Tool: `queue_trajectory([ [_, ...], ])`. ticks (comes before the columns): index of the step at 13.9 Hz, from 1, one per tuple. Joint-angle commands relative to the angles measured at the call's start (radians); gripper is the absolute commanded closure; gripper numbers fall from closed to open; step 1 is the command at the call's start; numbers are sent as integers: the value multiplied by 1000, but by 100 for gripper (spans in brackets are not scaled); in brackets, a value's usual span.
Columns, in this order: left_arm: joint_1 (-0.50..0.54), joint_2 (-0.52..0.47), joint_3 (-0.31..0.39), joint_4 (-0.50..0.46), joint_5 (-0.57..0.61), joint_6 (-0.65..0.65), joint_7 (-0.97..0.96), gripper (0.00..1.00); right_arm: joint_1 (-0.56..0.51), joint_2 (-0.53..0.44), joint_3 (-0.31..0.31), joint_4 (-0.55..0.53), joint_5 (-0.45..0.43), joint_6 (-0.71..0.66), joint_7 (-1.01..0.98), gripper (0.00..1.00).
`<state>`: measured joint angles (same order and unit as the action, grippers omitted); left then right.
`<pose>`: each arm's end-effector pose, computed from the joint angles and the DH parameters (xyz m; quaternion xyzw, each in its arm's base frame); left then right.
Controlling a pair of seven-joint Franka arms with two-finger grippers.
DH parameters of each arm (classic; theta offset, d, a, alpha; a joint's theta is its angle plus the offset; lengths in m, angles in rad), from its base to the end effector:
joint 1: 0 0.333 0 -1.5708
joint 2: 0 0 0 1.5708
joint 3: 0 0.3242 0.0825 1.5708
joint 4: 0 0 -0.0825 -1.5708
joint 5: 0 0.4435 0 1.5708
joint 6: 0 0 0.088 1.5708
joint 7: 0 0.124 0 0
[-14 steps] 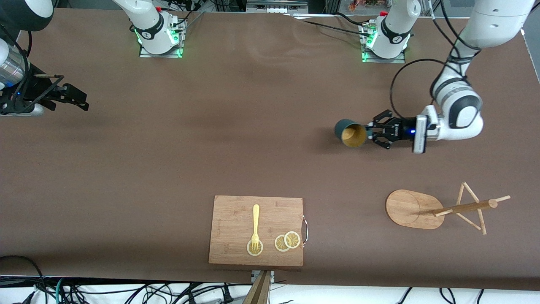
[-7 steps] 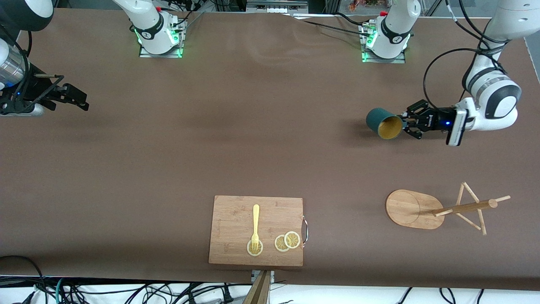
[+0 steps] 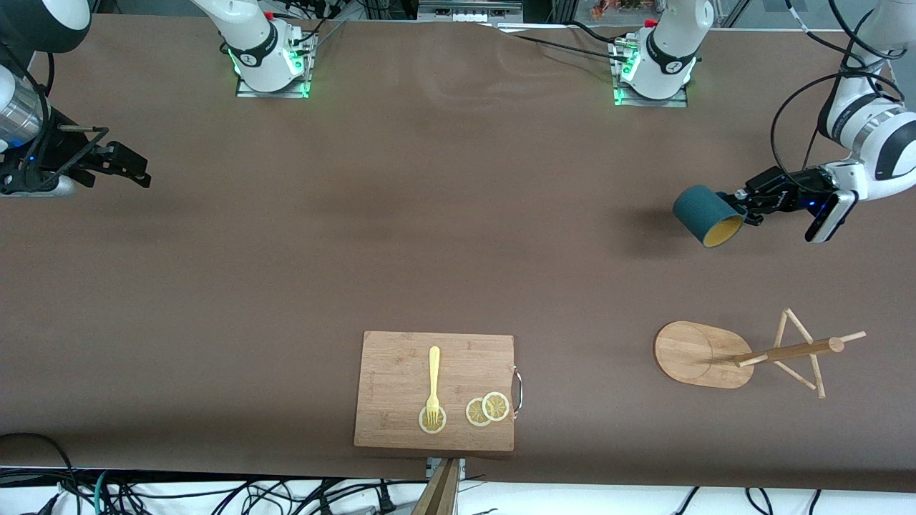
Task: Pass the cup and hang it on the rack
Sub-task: 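Lift the mug by its handle with the left gripper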
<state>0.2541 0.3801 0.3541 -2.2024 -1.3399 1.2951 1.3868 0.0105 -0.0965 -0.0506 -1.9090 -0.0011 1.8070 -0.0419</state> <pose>0.4885 0.1747 0.2045 0.7114 -0.0338 0.2023 0.6722 0.5881 -0.0244 0.5130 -1.0000 -0.0012 0.0027 0.0020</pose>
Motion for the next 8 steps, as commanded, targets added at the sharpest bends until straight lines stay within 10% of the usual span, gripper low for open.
queue_trajectory([
  [1, 25, -3, -7, -2, -71, -28, -185, 100, -14, 0, 11, 8, 6, -9, -18, 0],
  [8, 25, 42, -9, 33, -300, -85, -546, 100, -14, 6, 12, 19, 6, -9, -18, 0],
])
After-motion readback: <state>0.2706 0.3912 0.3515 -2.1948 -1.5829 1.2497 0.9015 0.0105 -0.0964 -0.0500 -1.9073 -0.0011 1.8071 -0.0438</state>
